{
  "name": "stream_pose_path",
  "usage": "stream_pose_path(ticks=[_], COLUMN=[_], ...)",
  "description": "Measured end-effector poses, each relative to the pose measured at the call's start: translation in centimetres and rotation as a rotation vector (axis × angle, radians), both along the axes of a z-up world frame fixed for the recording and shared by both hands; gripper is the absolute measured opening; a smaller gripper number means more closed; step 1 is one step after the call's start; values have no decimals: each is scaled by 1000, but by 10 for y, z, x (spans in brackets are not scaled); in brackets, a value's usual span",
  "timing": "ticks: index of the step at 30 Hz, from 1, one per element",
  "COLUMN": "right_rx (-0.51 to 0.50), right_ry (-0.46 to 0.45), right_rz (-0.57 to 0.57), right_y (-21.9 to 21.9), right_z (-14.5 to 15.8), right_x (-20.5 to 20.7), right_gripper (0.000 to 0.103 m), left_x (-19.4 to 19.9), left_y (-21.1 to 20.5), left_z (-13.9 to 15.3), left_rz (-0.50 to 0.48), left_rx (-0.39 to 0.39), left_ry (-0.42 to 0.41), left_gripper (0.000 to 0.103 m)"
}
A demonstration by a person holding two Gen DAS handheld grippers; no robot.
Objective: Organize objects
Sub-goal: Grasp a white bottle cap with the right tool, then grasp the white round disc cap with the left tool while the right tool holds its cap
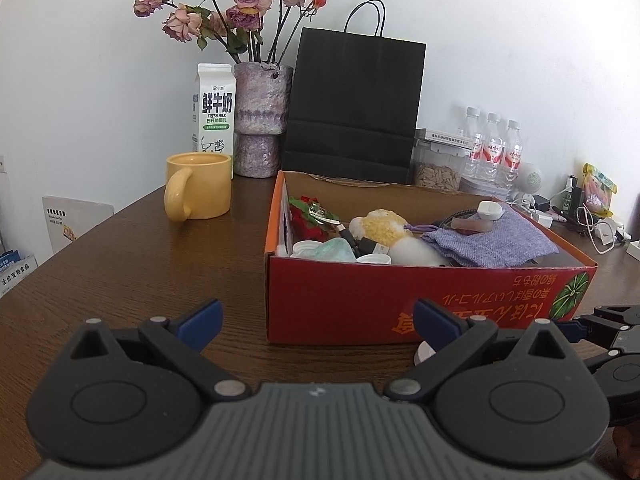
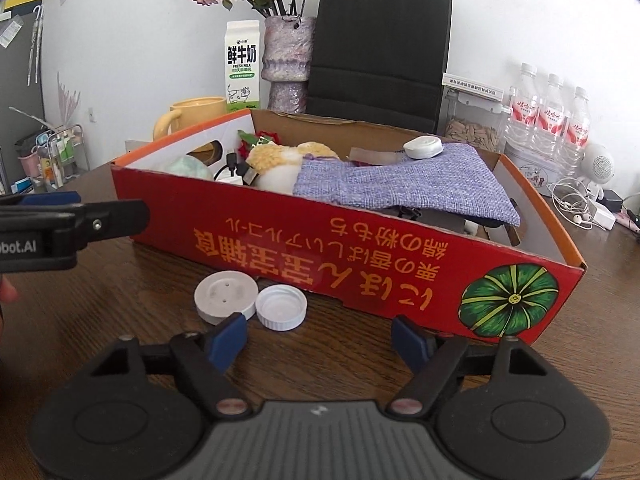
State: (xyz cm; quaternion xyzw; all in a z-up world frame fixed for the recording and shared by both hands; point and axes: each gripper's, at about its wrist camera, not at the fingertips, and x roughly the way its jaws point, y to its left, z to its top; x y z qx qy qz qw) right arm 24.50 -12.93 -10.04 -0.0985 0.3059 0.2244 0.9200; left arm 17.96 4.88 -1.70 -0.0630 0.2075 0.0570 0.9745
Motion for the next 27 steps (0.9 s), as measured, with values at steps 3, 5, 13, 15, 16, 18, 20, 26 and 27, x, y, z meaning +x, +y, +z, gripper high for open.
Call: stream_pose_path(ticks=[3, 5, 13, 15, 16, 18, 20, 26, 27], right_rx=[10, 18, 52, 56, 53, 56, 61, 80, 81], right_ry=[11, 17, 17, 17, 14, 14, 10, -57, -70], right_rz=[-2, 5, 44, 58, 60, 68, 73, 54, 49], right_y=[0, 1, 10, 13, 14, 15, 15, 10, 9], right_z=[0, -1, 1, 1, 2, 2, 3, 8, 9], right_x=[3, 4, 3, 2, 2, 1, -1, -10, -12], right_gripper=[78, 76, 36, 28, 28, 27, 27, 27, 27], left_x=[0, -1, 0, 0, -1, -1, -1, 0, 0], left_y=[0, 0, 0, 0, 0, 0, 0, 1, 1], left_z=[0, 0, 1, 1, 1, 1, 1, 0, 0], left_rz=[0, -2, -4, -6, -6, -5, -6, -3, -2], left_rx=[-2, -3, -7, -10, -10, -10, -10, -9, -10], left_ry=[-1, -1, -6, -7, -7, -6, -6, -1, 1], left_gripper=[103, 103, 103, 103, 103, 103, 103, 103, 103])
